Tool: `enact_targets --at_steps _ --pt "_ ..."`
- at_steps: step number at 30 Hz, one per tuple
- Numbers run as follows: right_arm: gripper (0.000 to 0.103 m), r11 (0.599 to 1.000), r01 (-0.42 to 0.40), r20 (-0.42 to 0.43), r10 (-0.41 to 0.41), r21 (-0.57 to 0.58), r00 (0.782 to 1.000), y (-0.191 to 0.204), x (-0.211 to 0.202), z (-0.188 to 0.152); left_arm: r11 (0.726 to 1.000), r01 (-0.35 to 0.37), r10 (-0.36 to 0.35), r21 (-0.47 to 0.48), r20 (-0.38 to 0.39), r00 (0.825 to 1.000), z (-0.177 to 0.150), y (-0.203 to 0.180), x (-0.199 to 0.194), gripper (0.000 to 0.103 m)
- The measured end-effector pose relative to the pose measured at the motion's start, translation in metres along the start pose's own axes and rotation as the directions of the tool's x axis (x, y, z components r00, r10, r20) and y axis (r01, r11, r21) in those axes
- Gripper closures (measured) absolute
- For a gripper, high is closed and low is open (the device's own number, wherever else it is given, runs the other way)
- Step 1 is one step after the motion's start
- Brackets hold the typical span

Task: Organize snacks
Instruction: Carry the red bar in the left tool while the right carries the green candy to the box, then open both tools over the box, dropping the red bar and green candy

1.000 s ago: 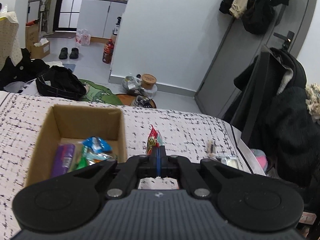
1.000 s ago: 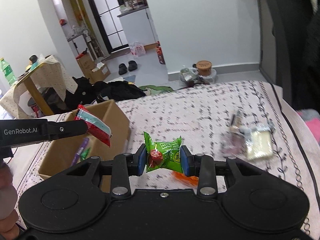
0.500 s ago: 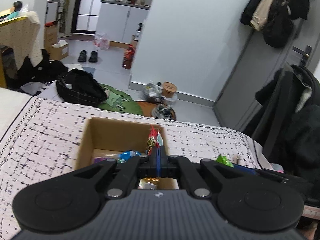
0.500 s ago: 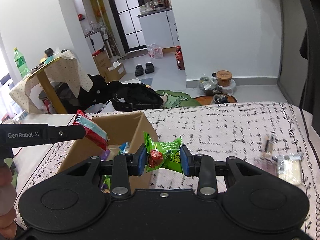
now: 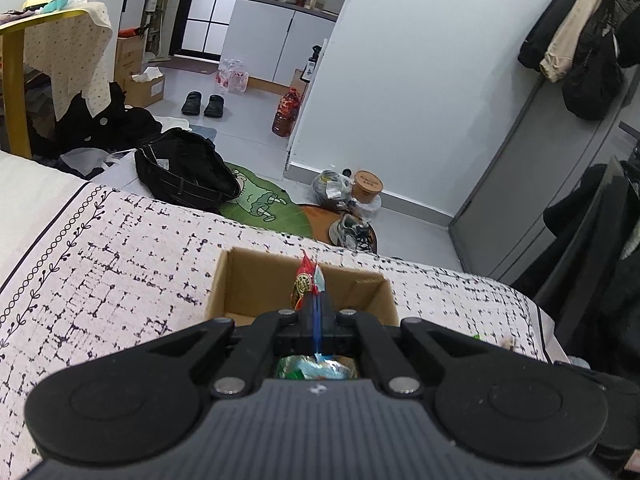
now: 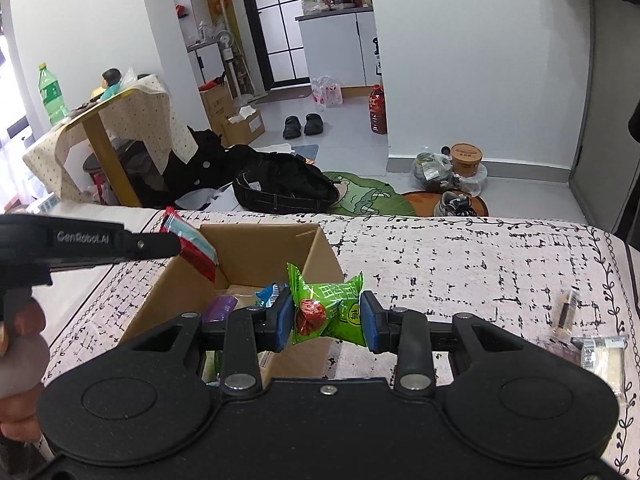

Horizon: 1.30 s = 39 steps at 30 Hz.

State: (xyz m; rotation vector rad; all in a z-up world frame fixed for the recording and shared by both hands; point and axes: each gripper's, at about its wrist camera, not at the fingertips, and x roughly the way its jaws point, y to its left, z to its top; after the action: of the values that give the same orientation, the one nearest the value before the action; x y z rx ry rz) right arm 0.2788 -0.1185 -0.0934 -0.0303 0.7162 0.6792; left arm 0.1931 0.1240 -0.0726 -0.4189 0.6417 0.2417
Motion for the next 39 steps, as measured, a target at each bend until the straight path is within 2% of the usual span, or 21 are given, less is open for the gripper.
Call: enact_targets --at_steps 13,25,27,28,30,31,36,39 --pt "0.069 0.998 0.002 -0.031 -0.004 -0.067 1.000 0.025 0.024 0.017 0.998 0.023 -0.025 -0.053 -0.023 0.999 0.006 0.027 0.028 0.103" --pt "0.068 0.998 -0.002 -0.009 0.001 -0.063 1.000 0.034 0.038 0.036 0.996 0.009 -0.014 -0.086 -0.062 0.998 0.009 0.044 0.020 0.096" --pt "0.067 0.998 -0.037 0.004 0.037 -0.055 0.999 0.036 0.037 0.040 0.996 0.004 -0.009 -0.085 -0.064 0.998 0.009 0.043 0.018 0.090" --pt "0.062 0.997 -0.053 0.010 0.053 -0.049 0.999 0.036 0.036 0.041 0.996 0.000 -0.005 -0.085 -0.065 0.998 0.008 0.043 0.016 0.086" --pt "0.054 0.997 -0.067 0.026 0.068 -0.037 0.997 0.034 0.033 0.043 0.997 -0.005 0.000 -0.082 -0.062 0.998 0.008 0.042 0.014 0.070" --pt "0.050 0.997 -0.069 0.031 0.070 -0.033 0.997 0.032 0.031 0.043 0.997 -0.008 0.003 -0.080 -0.058 0.998 0.008 0.042 0.012 0.066" --pt "0.050 0.999 -0.044 0.039 0.044 0.013 0.998 0.015 0.019 0.041 0.998 -0.025 0.023 -0.058 -0.038 0.999 0.007 0.032 0.006 0.037" --pt "0.050 0.999 -0.027 0.042 0.025 0.038 0.999 0.003 0.011 0.038 0.999 -0.031 0.029 -0.041 -0.038 0.999 0.005 0.024 0.005 0.025"
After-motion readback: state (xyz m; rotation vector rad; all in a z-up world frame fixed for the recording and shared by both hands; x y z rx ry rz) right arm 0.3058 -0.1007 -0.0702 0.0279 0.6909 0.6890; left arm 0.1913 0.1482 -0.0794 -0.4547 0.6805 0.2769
